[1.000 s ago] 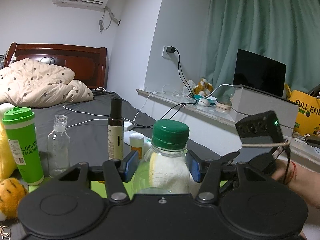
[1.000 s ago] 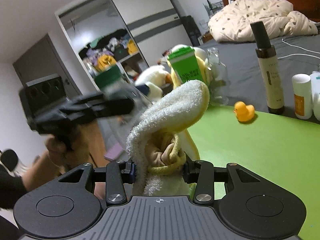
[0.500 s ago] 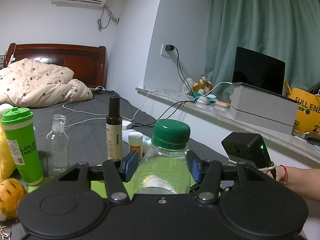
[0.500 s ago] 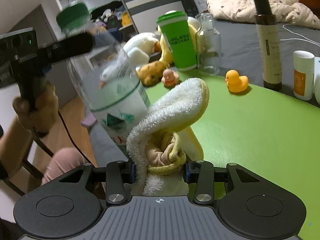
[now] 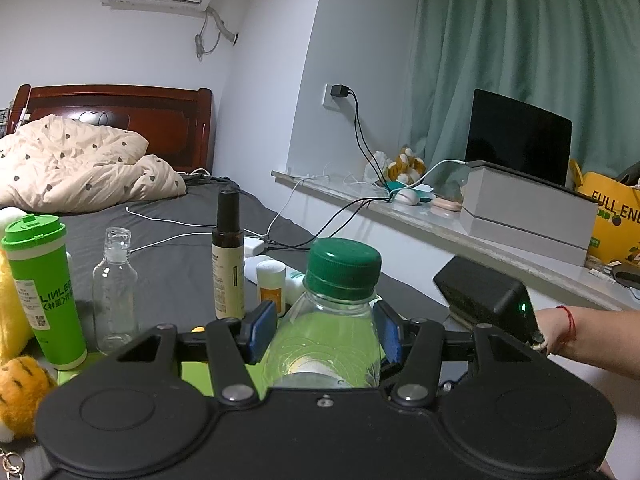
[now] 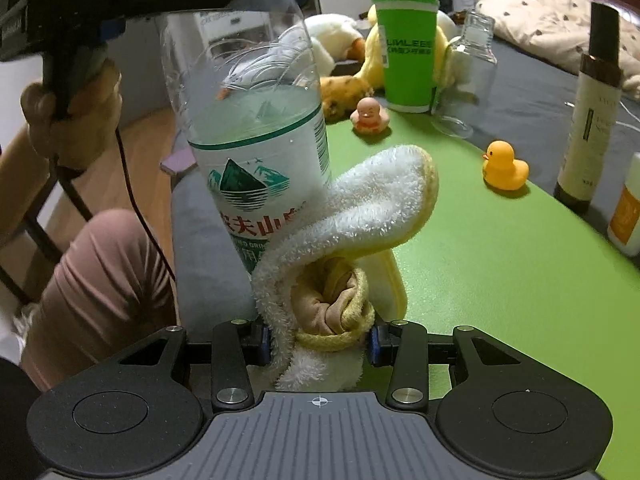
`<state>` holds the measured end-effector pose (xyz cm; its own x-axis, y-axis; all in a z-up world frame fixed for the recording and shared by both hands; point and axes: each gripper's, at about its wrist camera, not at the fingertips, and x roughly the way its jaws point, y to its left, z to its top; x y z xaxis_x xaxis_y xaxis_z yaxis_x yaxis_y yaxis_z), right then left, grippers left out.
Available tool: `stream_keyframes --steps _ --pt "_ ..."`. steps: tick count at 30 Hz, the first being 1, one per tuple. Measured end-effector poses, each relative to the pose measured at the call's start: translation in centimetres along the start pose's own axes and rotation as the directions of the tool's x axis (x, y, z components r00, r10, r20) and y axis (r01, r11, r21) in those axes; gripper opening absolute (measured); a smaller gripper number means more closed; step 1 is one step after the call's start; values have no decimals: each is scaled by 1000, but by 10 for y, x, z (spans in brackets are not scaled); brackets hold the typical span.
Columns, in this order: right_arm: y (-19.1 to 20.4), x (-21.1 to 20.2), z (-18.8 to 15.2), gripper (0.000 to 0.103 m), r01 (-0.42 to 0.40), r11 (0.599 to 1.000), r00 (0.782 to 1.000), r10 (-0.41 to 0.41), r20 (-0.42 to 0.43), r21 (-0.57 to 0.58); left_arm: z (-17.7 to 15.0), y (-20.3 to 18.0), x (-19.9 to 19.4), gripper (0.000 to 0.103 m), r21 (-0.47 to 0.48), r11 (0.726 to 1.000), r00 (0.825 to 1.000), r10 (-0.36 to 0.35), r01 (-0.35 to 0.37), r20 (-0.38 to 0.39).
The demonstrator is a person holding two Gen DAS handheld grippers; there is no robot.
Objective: Clean container
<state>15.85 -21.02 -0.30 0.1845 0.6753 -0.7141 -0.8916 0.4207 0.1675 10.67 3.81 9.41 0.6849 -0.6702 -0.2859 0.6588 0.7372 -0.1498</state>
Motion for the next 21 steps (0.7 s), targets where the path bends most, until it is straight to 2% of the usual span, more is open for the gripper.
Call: stream_keyframes --steps 3,7,13,21 --pt "-4 -12 2 42 24 999 999 -25 26 30 0 1 0 52 -2 1000 1000 -2 2 -2" --pt "-12 -44 4 42 19 997 994 -26 106 71 -1 3 0 52 -5 1000 1000 -13 13 -2" --pt "-6 -89 18 42 19 999 978 -12 210 -32 -2 4 -1 53 -11 1000 1000 -24 24 -3" --pt "-6 -97 49 42 -91 985 966 123 229 -148 -1 6 0 53 -11 999 999 -33 33 -12"
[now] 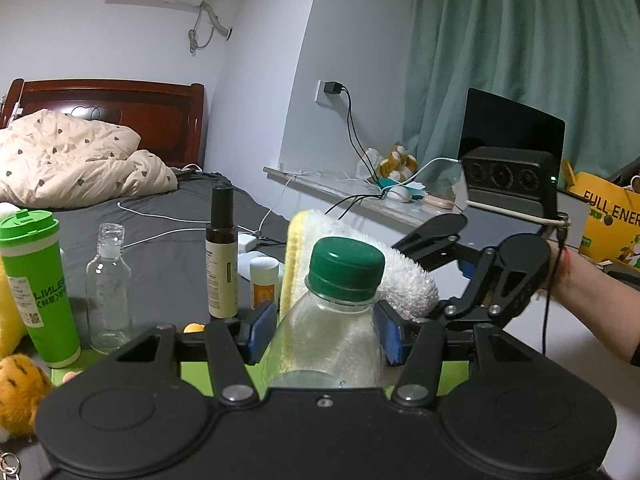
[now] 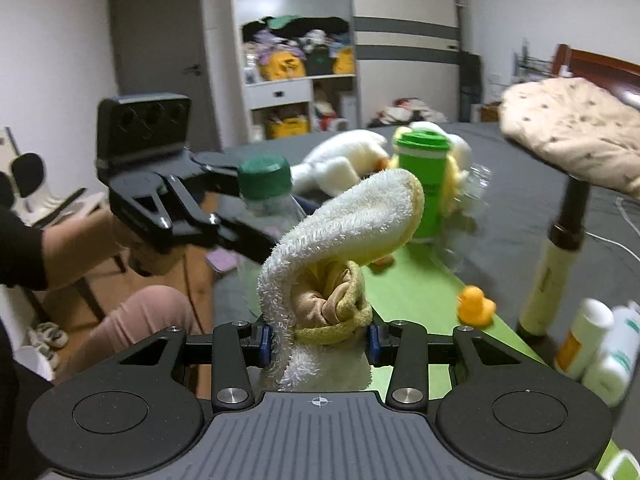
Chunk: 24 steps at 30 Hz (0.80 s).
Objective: Clean container
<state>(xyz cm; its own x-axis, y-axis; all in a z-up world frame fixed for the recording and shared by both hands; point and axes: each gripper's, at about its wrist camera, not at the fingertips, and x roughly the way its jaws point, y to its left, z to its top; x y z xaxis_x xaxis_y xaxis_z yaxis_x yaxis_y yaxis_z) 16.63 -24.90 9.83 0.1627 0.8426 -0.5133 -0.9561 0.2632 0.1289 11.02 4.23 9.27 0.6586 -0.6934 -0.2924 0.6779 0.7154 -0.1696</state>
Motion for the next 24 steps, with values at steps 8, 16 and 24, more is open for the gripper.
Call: stream_keyframes --steps 8,16,24 --pt "-25 19 6 42 -96 995 995 95 -42 -31 0 4 -1 53 -6 1000 1000 -3 3 -3" --pt "-34 43 -4 42 -155 985 977 141 -158 -81 -1 4 3 54 -7 1000 1000 -11 11 -6" --pt "-38 73 -28 42 -194 978 947 165 -276 -78 -1 4 5 55 -7 1000 1000 -5 5 -11"
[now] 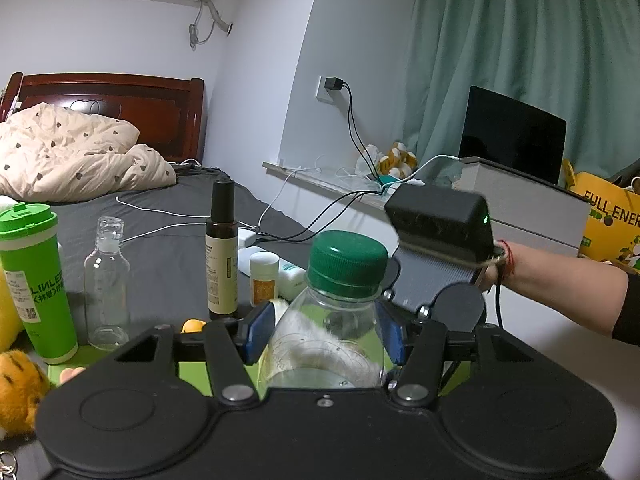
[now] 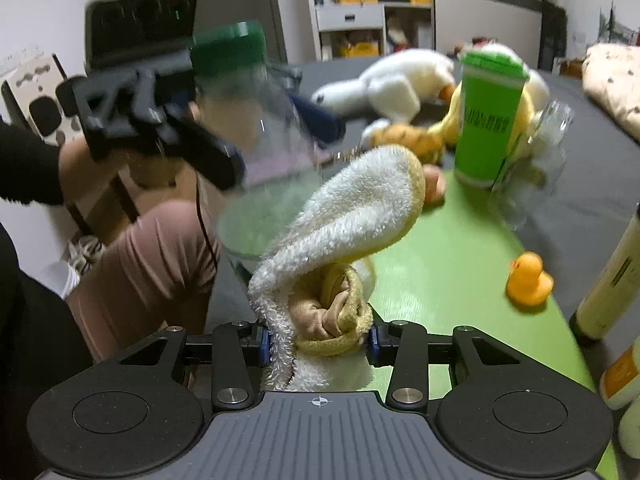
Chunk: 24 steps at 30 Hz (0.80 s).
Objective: Clean container
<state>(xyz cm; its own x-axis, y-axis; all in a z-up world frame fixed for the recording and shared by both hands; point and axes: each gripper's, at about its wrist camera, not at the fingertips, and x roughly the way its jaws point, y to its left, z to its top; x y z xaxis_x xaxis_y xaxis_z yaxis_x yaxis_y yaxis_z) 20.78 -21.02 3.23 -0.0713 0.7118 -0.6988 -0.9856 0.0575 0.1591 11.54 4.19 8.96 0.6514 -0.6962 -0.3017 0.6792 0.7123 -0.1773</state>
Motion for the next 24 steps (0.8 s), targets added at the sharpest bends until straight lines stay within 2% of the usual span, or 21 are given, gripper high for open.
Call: stream_keyframes --steps 14,21,24 --pt "-15 32 -34 42 -47 993 999 48 -15 105 -1 -1 1 55 -4 1000 1000 7 -7 -3" --pt "-16 35 -37 42 13 991 999 -8 -37 136 -1 -3 2 56 -9 1000 1000 22 -22 1" --pt "-15 27 -41 42 63 985 998 -60 -28 160 -2 -4 2 56 -13 999 999 39 -39 8"
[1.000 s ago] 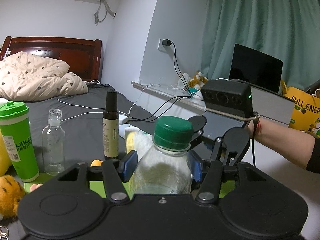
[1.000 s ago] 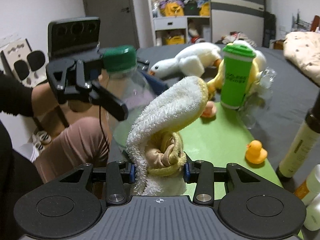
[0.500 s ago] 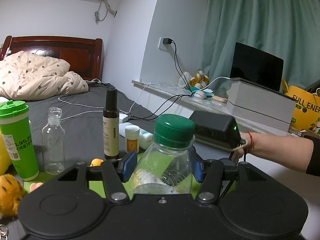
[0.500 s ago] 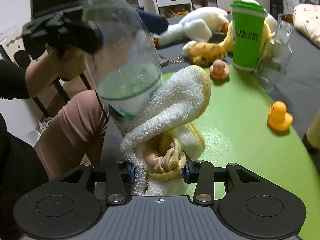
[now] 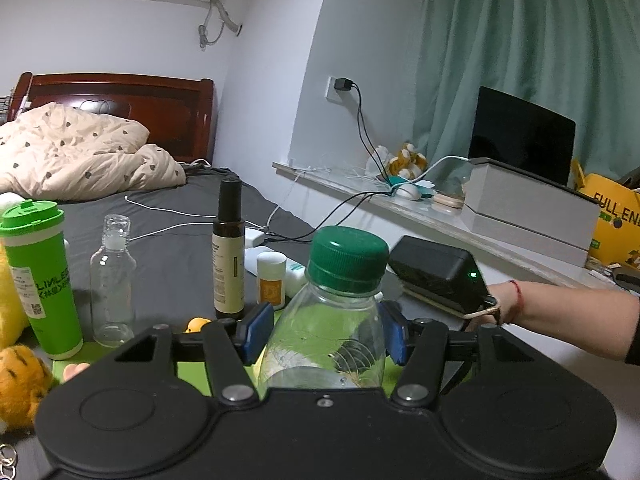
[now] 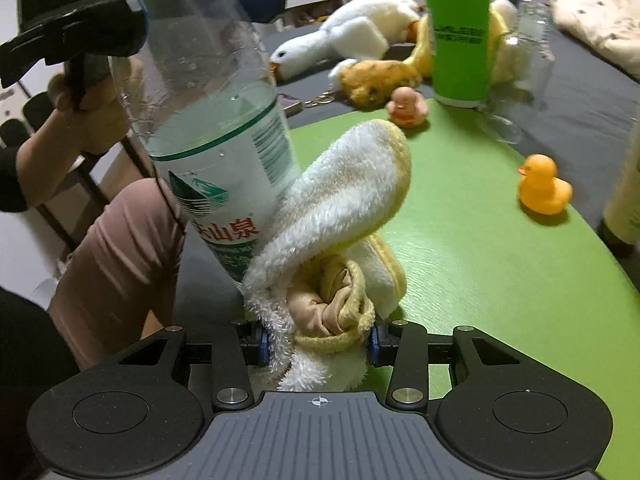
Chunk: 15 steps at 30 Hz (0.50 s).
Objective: Clean container
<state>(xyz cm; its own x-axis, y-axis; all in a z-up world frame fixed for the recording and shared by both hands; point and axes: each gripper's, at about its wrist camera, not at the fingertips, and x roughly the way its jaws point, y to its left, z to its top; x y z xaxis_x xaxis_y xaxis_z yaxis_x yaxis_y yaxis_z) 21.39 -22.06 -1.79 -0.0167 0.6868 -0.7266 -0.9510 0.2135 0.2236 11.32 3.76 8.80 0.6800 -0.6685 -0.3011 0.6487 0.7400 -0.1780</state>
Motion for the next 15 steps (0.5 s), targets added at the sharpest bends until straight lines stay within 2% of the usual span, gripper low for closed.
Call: stream_keyframes --steps 4,8,11,15 --pt "1 -20 -11 42 72 995 994 -78 71 74 -3 -3 0 56 -10 1000 999 26 -26 18" --pt "8 -52 -26 42 126 974 967 -163 197 189 -6 -10 -2 56 -5 997 996 73 -73 42" --pt "22 -83 -36 42 163 950 926 -240 292 265 -7 -18 -4 56 9 993 991 121 -122 60" --pt "48 -126 -36 42 172 929 852 -308 423 329 -10 -32 -2 56 31 983 981 181 -183 64"
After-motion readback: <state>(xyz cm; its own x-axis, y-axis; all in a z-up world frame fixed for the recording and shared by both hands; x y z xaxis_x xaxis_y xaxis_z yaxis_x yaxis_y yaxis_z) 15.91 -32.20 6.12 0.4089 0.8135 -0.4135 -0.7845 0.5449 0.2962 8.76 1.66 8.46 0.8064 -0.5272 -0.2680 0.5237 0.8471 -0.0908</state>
